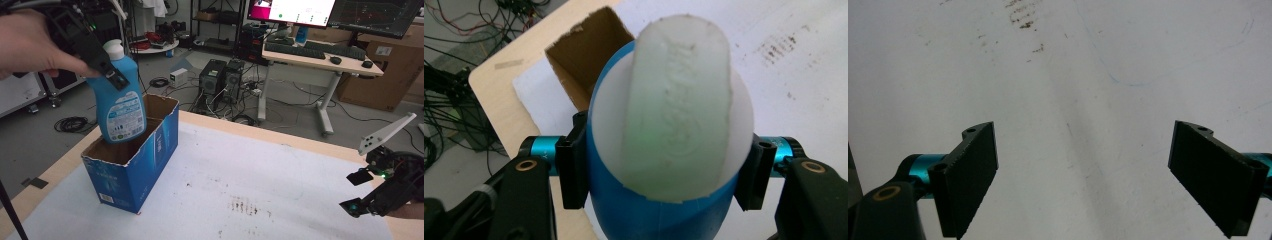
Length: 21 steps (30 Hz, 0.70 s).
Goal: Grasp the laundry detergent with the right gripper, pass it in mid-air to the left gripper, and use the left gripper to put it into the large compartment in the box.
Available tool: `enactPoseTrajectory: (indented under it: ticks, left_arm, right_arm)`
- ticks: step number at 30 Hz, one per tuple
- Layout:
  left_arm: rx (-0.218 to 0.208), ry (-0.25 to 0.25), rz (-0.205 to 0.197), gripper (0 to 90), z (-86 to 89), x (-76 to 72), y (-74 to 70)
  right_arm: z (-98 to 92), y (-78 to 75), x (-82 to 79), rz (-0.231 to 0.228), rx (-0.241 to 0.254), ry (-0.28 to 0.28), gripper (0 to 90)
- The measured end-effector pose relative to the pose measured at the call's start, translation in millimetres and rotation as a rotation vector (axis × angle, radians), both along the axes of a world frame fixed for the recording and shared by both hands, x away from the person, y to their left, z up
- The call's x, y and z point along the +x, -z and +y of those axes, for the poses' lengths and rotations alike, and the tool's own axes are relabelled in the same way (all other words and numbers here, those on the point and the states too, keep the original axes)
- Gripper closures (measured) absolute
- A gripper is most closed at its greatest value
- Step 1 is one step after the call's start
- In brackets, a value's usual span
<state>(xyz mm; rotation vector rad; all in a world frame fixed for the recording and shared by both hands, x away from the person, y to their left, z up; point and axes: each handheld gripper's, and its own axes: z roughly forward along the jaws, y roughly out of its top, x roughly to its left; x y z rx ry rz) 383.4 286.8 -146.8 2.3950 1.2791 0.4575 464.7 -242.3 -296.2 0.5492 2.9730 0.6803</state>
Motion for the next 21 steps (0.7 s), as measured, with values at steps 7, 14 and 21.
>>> enactPoseTrajectory:
  ticks: [7,14,21]
  left_arm:
    - [0.006,-0.004,0.029,38.2,1.5,6.9,30.7]
    - [0.025,0.005,0.072,38.1,1.5,14.4,67.9]
    - [0.028,0.022,0.108,38.1,-0.9,21.7,104.5]
  right_arm:
    - [-3.0,1.7,-1.6,0.001,-0.01,0.007,11.8]
    - [-5.6,2.5,-1.6,0.005,-0.019,0.01,11.8]
    - [-7.1,4.5,-2.8,0.001,-0.03,0.016,11.8]
